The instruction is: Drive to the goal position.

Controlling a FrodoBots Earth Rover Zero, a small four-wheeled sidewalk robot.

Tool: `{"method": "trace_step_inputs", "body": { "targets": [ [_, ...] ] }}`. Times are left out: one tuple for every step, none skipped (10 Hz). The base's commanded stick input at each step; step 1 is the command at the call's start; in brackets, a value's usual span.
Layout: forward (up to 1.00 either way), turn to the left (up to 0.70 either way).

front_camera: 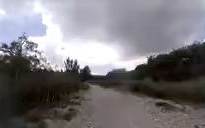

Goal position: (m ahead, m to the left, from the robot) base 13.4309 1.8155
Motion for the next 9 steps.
{"method": "trace_step_inputs", "body": {
  "targets": [
    [0.85,0.0],
    [0.85,0.0],
    [0.85,0.0],
    [0.85,0.0],
    [0.85,0.0],
    [0.85,0.0],
    [0.85,0.0],
    [0.85,0.0],
    [0.85,0.0]
  ]
}}
